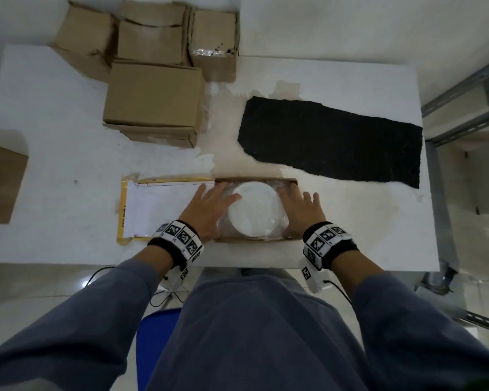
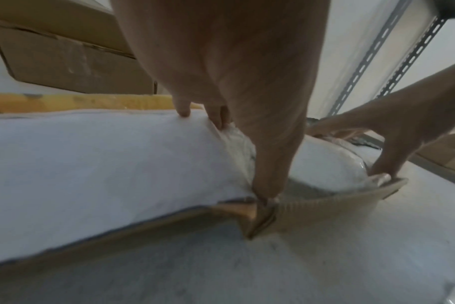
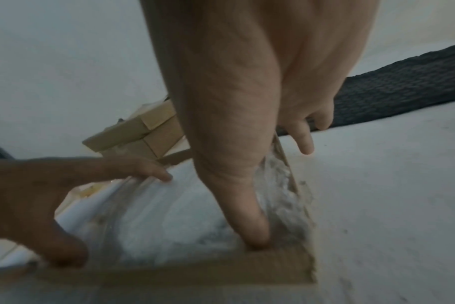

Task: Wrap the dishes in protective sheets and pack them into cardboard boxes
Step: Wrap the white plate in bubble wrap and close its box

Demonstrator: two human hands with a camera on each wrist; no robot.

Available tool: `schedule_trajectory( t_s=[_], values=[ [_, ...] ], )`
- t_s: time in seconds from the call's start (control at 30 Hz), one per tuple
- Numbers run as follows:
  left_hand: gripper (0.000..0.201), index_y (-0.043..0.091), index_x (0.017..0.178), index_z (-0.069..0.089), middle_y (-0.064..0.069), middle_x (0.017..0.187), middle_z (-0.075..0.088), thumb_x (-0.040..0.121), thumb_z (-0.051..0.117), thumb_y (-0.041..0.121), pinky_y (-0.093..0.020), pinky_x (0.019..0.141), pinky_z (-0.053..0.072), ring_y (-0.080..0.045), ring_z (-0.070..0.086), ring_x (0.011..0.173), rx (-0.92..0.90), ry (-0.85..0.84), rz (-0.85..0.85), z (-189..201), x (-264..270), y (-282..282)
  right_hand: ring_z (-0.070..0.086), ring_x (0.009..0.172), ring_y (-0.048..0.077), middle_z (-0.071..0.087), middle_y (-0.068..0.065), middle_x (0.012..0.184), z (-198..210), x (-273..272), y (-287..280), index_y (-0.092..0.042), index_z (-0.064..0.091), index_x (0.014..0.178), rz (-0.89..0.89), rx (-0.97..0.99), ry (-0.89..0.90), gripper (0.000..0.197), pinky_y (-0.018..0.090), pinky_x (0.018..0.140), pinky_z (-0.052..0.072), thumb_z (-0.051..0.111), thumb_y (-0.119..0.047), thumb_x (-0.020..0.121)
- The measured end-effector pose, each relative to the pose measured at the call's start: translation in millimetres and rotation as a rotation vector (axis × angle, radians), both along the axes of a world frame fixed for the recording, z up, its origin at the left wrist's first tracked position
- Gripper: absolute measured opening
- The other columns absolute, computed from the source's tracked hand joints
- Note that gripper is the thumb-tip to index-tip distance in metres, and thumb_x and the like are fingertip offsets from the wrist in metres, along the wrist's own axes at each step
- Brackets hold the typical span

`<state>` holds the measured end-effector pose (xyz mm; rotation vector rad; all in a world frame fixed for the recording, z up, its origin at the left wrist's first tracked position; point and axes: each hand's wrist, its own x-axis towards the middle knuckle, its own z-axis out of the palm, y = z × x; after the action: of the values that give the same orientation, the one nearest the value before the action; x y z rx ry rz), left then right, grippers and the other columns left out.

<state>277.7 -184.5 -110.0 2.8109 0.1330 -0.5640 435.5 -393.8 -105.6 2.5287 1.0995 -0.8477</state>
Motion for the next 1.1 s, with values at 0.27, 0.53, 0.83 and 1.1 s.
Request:
schedule_trajectory(
  t_s=[0.27, 0.53, 0.83, 1.1],
  values=[
    [0.109, 0.025, 0.151, 0.026, -0.017, 0.160, 0.021, 0.061, 0.086, 0.035, -0.060, 0.118, 0.011, -0.032, 0.022, 0.147, 0.094, -0.020, -0.006, -8.6, -1.4, -7.7, 0.030, 0.139, 0.044, 0.010, 0.017, 0.160, -2.4, -7.7, -8.1, -0.022, 0.005, 0.155, 0.053, 0.029, -0.094, 0.104, 0.060, 0.118, 0.019, 0.074, -0.040, 0.079],
    [0.063, 0.024, 0.126, 0.056, -0.013, 0.143, 0.043, 0.070, 0.070, 0.050, -0.047, 0.095, 0.046, -0.031, 0.047, 0.124, -0.012, -0.219, 0.081, 7.8, 3.4, -17.2, 0.026, 0.141, 0.042, 0.012, 0.013, 0.161, 11.0, -0.1, 0.4, -0.023, 0.006, 0.155, -0.051, 0.052, 0.104, 0.116, 0.061, 0.119, 0.011, 0.074, -0.063, 0.070],
    [0.081, 0.023, 0.124, 0.056, -0.008, 0.127, 0.045, 0.057, 0.079, 0.063, -0.036, 0.076, 0.050, -0.026, 0.050, 0.109, -0.097, -0.116, 0.088, -5.8, 9.0, -28.8, 0.028, 0.141, 0.040, 0.015, 0.014, 0.159, -0.2, -13.2, -2.2, -0.025, 0.006, 0.154, -0.122, 0.148, 0.084, 0.128, 0.070, 0.113, 0.019, 0.075, -0.075, 0.058],
    [0.071, 0.025, 0.120, 0.055, -0.008, 0.125, 0.047, 0.059, 0.074, 0.056, -0.039, 0.076, 0.048, -0.029, 0.050, 0.109, -0.029, -0.096, 0.030, -5.6, 12.4, -31.9, 0.030, 0.139, 0.039, 0.016, 0.018, 0.158, -3.9, -15.6, -12.9, -0.020, 0.005, 0.155, -0.049, 0.204, 0.032, 0.122, 0.069, 0.113, 0.022, 0.073, -0.070, 0.068]
  ],
)
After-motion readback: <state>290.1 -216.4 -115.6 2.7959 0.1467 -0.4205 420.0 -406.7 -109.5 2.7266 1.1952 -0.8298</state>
